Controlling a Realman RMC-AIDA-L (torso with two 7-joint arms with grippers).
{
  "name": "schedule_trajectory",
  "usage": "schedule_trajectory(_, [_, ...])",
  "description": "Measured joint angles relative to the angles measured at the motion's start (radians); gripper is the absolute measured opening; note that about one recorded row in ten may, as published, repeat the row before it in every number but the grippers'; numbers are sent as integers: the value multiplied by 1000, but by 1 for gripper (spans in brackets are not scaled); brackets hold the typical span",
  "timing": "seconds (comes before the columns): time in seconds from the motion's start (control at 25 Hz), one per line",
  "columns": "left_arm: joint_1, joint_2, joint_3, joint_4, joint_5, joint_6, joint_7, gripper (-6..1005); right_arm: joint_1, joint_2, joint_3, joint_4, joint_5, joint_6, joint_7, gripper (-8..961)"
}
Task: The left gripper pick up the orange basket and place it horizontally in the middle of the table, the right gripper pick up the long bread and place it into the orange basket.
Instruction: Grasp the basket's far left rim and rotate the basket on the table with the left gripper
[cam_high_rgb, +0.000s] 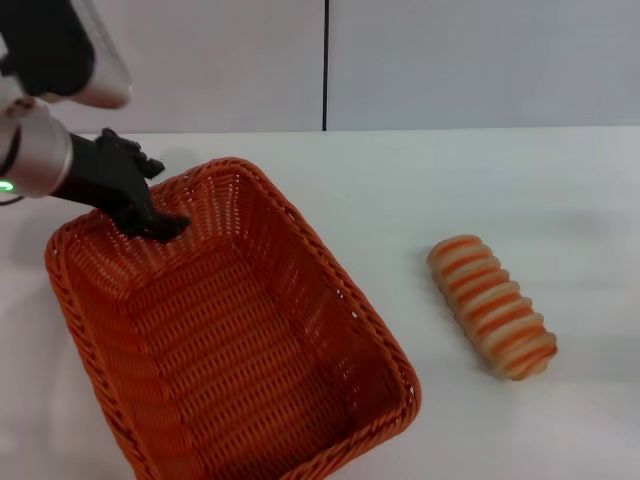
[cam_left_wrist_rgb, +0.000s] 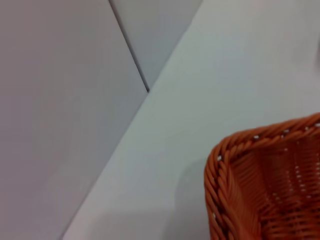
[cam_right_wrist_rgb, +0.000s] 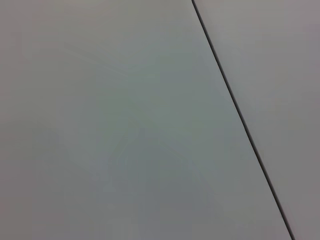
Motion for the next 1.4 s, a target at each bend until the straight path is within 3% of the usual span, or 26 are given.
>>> schedule_trajectory(0.36, [-48, -3, 29, -61, 76, -19, 6, 724, 23, -2, 0, -5, 1, 27, 0, 609])
schedule_trajectory(0.8, [-94, -2, 48, -86, 154, 61, 8, 721, 30, -2, 7, -8, 7, 32, -1, 609])
schedule_trajectory(1.04, [-96, -1, 45, -59, 162, 93, -2, 476, 30, -2, 7, -8, 8, 32, -2, 610])
schedule_trajectory(1.24, [-102, -3, 54, -44, 175, 80, -115, 322, 25, -1, 4, -8, 8, 31, -3, 610])
schedule_trajectory(1.4, [-141, -3, 38, -68, 218, 58, -424, 280, 22, 0, 10, -8, 8, 31, -3, 610])
